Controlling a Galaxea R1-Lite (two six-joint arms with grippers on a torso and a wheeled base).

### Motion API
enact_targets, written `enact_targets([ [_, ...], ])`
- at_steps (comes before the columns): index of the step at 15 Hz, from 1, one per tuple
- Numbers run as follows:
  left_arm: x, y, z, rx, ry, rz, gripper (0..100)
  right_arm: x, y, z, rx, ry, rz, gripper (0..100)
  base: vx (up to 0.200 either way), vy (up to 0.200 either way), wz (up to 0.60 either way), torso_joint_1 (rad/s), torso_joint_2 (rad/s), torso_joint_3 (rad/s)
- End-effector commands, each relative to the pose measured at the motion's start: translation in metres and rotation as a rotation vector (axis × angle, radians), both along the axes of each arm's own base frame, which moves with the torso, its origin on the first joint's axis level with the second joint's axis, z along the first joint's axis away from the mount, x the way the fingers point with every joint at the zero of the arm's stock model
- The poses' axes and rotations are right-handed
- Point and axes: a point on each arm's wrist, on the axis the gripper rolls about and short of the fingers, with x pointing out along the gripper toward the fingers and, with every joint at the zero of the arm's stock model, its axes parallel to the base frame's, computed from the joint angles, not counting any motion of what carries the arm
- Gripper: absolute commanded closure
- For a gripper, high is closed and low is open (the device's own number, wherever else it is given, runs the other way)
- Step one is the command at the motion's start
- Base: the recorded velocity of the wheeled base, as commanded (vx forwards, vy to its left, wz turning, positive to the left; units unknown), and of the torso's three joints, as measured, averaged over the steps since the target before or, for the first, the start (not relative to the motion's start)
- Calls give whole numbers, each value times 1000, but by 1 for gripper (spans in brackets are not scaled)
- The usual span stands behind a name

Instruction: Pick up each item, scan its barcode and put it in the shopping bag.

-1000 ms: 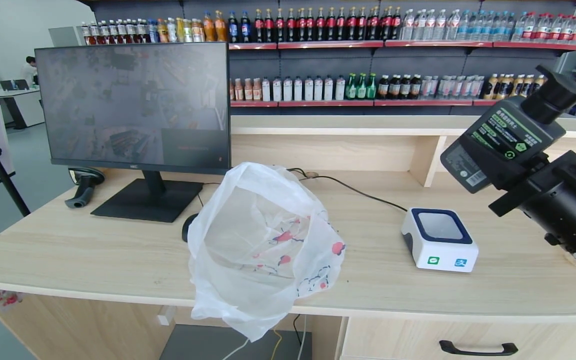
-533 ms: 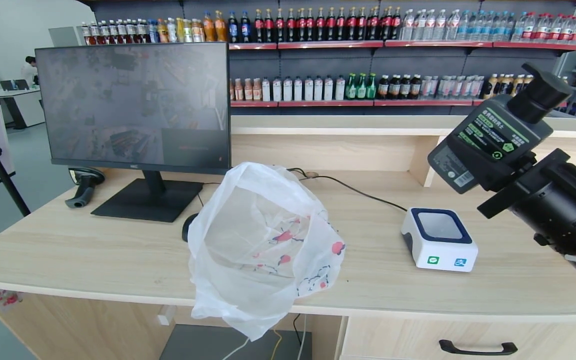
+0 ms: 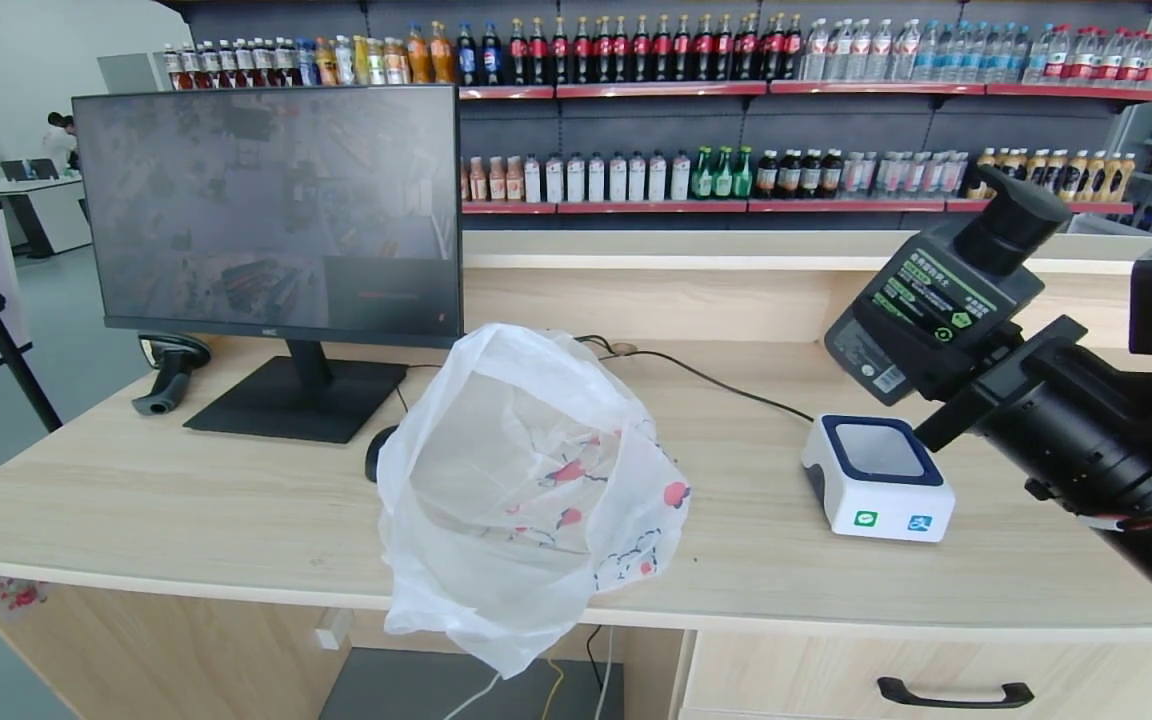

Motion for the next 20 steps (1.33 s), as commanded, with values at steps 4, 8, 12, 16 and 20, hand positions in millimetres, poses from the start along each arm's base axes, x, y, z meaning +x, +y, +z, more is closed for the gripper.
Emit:
enact_targets([
  [4,0,0,0,0,-1,0,0,22,0,-21,32,99,-195,100,0,0,0,0,0,0],
  [8,0,0,0,0,-1,0,0,17,3,-25,47,127,-225,100,0,0,0,0,0,0],
  [12,0,0,0,0,-1,0,0,33,4,-41,35,183,-244,100,0,0,0,0,0,0],
  [16,0,0,0,0,-1,0,0,26,7,-47,19,211,-225,100,0,0,0,0,0,0],
  [20,0,0,0,0,-1,0,0,25,7,-47,19,211,-224,100,0,0,0,0,0,0],
])
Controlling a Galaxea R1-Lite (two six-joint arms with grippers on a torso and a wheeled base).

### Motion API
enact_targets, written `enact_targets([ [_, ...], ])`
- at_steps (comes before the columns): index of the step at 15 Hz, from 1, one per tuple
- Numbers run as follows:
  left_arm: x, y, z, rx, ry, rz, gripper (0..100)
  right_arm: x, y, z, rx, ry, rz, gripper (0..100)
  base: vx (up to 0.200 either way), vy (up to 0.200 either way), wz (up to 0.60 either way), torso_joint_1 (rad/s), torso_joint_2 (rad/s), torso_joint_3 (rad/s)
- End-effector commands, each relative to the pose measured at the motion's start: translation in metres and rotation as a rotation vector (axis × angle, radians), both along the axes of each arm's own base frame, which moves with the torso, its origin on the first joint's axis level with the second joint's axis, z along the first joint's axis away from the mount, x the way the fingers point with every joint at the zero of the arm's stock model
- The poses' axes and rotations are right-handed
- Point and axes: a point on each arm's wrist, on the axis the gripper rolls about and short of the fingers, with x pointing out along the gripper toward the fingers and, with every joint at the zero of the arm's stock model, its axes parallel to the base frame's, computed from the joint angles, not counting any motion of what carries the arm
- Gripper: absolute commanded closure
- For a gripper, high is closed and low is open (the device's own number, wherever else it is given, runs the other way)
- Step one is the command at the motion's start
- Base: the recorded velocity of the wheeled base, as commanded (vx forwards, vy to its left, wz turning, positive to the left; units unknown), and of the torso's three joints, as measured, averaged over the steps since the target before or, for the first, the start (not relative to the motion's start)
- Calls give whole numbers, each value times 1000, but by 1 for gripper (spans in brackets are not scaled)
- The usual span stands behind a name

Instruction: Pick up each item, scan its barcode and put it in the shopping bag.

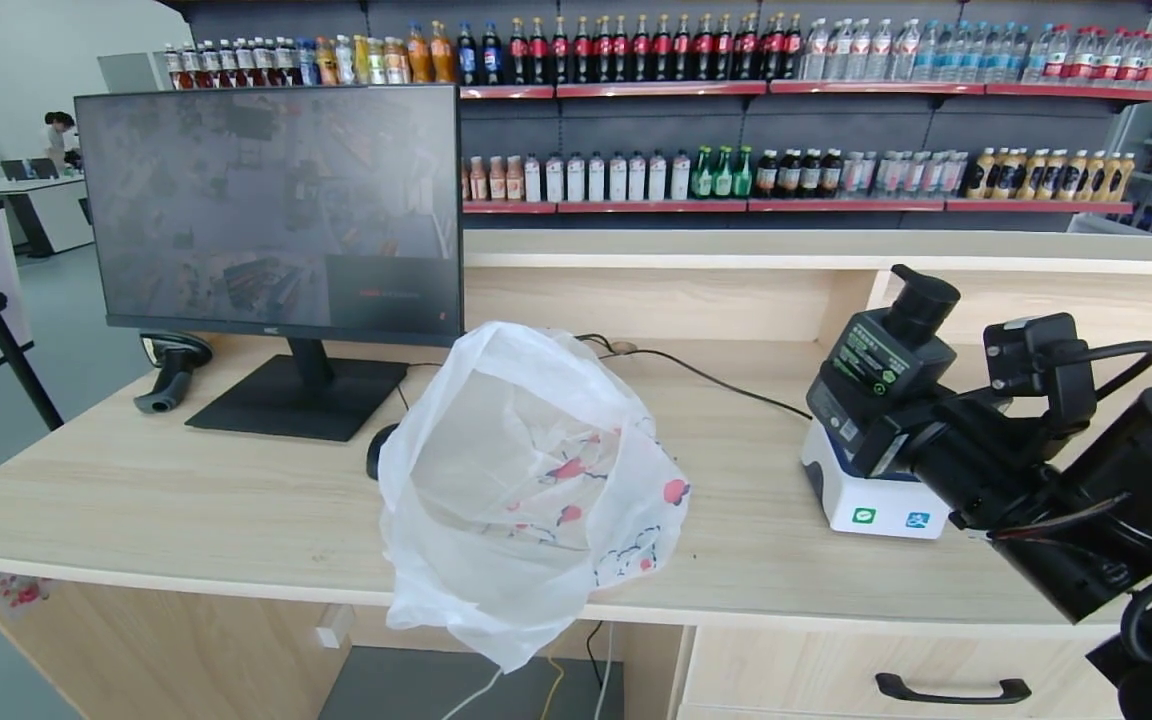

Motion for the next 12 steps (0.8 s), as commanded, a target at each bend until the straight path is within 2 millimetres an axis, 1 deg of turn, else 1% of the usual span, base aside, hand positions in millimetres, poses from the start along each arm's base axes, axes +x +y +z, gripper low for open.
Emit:
enact_targets([
  [1,0,0,0,-2,-1,0,0,1,1,1,4,-6,1,100,0,0,0,0,0,0],
  [10,0,0,0,-3,-1,0,0,4,3,-1,2,-2,7,100,0,200,0,1,-1,2],
  [12,0,0,0,0,-1,0,0,4,3,0,2,-3,7,100,0,0,0,0,0,0],
])
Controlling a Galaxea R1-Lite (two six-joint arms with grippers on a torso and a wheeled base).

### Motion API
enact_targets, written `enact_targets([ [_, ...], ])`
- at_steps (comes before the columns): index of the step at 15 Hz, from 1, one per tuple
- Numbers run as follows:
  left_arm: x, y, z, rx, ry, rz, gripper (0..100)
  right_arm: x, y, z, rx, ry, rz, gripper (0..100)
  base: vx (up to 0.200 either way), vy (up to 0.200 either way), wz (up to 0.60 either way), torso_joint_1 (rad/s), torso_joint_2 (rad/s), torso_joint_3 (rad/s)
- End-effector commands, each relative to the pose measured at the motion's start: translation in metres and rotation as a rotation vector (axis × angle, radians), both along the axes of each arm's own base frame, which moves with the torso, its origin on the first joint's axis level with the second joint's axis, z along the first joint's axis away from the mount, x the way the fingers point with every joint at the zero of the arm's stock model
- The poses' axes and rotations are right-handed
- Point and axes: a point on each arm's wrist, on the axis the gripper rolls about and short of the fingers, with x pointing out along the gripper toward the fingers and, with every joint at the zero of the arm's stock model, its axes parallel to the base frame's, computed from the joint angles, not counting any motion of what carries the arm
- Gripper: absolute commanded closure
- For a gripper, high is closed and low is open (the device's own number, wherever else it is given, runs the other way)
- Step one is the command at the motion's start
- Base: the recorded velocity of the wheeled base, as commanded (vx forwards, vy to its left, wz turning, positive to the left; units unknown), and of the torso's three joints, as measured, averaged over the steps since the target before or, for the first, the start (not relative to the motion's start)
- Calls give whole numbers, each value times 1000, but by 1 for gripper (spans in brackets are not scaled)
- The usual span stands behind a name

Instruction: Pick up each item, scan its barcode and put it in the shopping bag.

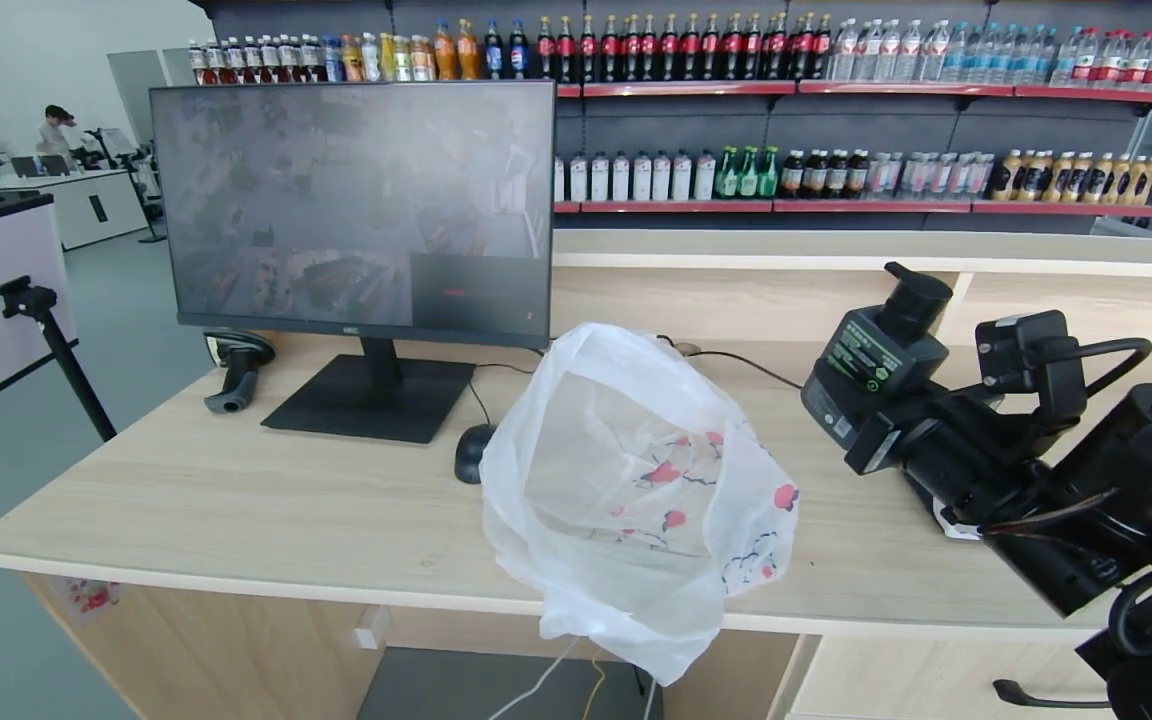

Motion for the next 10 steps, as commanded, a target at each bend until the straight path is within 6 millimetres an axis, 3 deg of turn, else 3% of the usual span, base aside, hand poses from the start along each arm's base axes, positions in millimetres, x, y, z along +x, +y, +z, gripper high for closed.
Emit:
enact_targets([
  [1,0,0,0,-2,-1,0,0,2,1,1,2,-5,1,100,0,0,0,0,0,0],
  [4,0,0,0,-3,-1,0,0,2,1,1,2,-6,1,100,0,0,0,0,0,0],
  [7,0,0,0,-5,-1,0,0,-3,5,5,7,-19,19,100,200,0,0,1,-1,2],
  [10,0,0,0,-2,-1,0,0,-10,18,4,7,-16,76,100,0,0,0,20,11,-2],
])
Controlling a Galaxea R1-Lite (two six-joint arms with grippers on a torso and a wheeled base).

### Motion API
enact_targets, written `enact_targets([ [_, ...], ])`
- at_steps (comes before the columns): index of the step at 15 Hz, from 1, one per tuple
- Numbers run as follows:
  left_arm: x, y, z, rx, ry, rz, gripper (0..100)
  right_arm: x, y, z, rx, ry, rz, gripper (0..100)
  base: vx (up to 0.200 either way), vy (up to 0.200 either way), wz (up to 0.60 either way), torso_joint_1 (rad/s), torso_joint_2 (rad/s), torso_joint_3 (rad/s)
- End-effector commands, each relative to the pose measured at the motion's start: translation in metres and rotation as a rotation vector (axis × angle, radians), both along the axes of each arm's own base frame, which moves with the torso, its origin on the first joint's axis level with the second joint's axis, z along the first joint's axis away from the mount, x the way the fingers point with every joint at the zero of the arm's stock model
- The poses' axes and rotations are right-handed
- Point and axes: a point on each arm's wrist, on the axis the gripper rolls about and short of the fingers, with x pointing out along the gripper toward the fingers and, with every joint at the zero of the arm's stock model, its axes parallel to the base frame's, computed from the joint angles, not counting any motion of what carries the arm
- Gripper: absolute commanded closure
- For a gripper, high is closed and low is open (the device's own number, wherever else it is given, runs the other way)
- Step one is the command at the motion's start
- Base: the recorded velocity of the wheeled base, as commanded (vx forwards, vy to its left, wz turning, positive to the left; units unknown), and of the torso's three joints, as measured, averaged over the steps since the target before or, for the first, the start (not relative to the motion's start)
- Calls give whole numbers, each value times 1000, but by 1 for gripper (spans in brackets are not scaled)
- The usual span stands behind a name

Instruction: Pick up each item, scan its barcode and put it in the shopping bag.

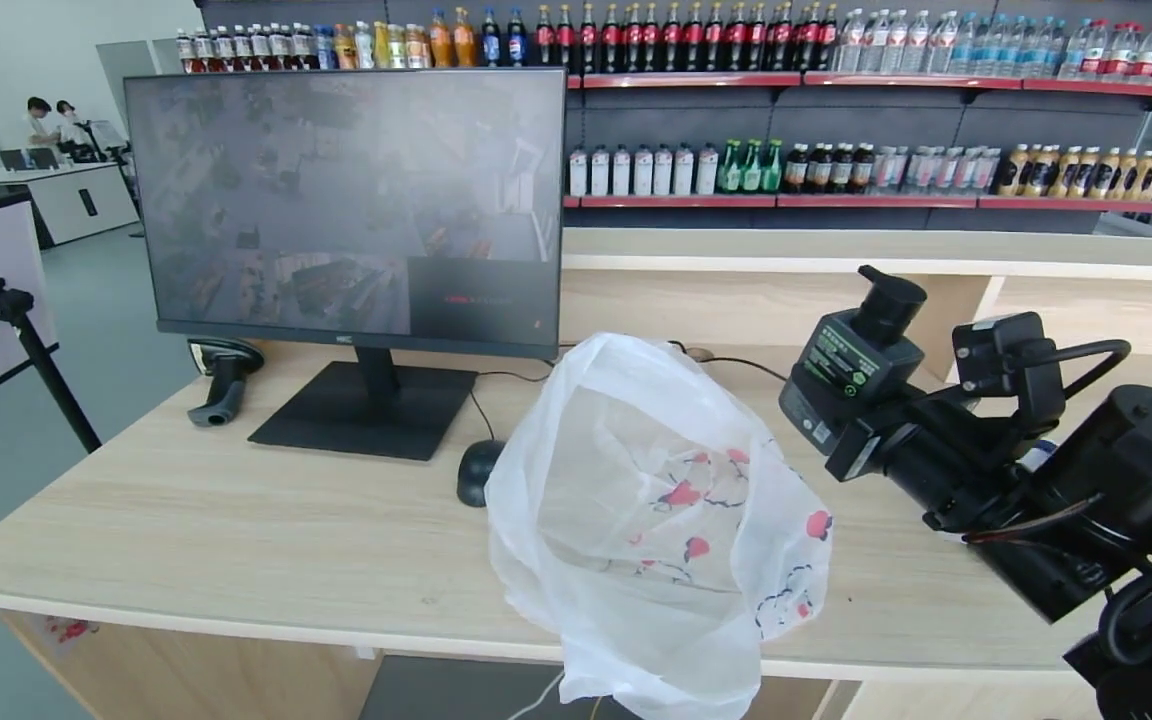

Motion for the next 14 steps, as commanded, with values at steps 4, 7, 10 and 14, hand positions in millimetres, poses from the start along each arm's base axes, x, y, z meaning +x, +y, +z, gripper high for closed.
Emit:
enact_targets([
  [4,0,0,0,-1,-2,1,0,-6,11,2,3,-11,49,100,0,0,0,0,0,0],
  [7,0,0,0,0,-2,1,0,-10,15,0,0,-4,69,100,0,0,600,6,2,4],
  [10,0,0,0,-1,-2,1,0,-12,15,3,6,-13,72,100,0,0,400,-3,0,0],
  [14,0,0,0,0,-2,1,0,-9,19,-2,-2,4,78,100,0,0,0,0,0,0],
])
